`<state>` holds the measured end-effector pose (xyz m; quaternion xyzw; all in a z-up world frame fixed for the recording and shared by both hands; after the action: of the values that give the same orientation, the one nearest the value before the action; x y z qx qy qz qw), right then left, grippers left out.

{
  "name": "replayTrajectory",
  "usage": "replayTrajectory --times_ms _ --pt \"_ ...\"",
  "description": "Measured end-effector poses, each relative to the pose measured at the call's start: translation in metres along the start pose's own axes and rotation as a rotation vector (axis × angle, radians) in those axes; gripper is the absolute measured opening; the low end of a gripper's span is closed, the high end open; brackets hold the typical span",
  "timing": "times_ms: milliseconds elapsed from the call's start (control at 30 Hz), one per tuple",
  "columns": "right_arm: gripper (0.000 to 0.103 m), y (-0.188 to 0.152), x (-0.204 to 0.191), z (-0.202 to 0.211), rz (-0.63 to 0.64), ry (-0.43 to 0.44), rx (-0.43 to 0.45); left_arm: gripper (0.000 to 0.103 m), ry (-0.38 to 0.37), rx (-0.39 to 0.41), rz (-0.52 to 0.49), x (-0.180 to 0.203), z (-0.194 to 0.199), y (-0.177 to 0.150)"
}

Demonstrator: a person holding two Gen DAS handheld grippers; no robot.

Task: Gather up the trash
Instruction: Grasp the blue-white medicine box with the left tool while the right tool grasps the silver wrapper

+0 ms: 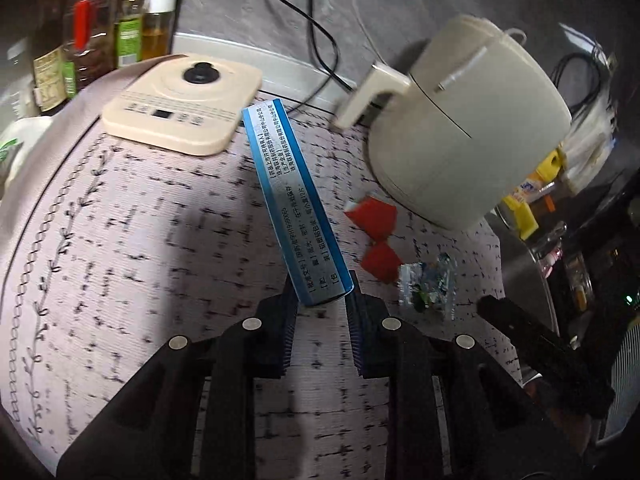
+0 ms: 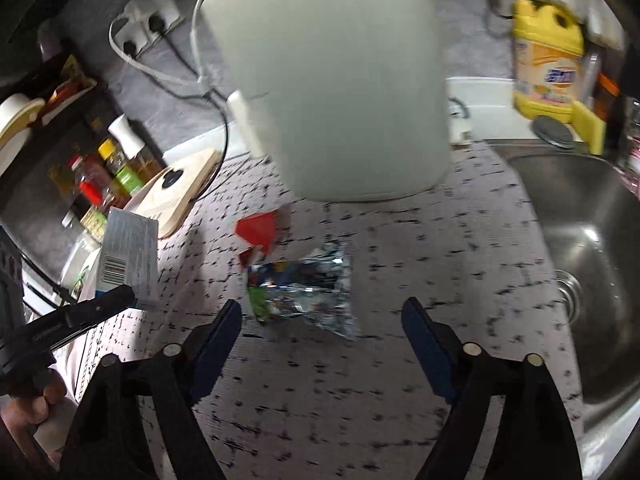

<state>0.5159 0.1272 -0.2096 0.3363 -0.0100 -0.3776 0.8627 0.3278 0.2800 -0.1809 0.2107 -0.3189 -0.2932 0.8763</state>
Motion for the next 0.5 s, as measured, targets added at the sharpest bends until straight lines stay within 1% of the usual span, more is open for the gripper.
replayTrajectory --times_ms 200,300,367,400,433,467,500 --pt "0.076 0.006 -0.031 -0.030 0.024 0.010 -0.056 0.023 0.018 0.027 0.051 -0.036 0.018 0.006" --pt "0.081 0.003 -0.045 -0.045 0.059 -0.015 -0.083 0.023 0.019 0.036 0.068 -0.049 0.024 0.006" --pt "0.081 -0.005 -0.051 -0.058 0.095 -0.054 -0.119 0.023 0.018 0.033 0.083 -0.059 0.026 0.005" --pt "0.080 -0.009 -0.050 -0.064 0.107 -0.085 -0.135 0.023 0.017 0.030 0.089 -0.063 0.026 0.004" --pt "0.075 -0.011 -0.050 -0.068 0.113 -0.110 -0.141 0.023 0.017 0.029 0.088 -0.066 0.027 0.003" --pt "0.067 -0.015 -0.049 -0.071 0.117 -0.131 -0.146 0.023 0.015 0.030 0.081 -0.068 0.028 0.002" --pt "0.066 -0.016 -0.049 -0.072 0.118 -0.142 -0.147 0.023 0.009 0.029 0.073 -0.069 0.028 0.002"
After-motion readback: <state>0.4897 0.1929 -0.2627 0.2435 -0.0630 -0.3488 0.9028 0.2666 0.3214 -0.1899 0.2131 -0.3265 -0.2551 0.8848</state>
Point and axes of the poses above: each gripper's, at about its wrist camera, not at the fingertips, and z roughly against the way its jaws point, x to its right, y to its top, the point moved 9 cm from there along -z, roughly the way its jaws point, and after that the axes turned 4 degrees about -y, right-handed, at the moved point
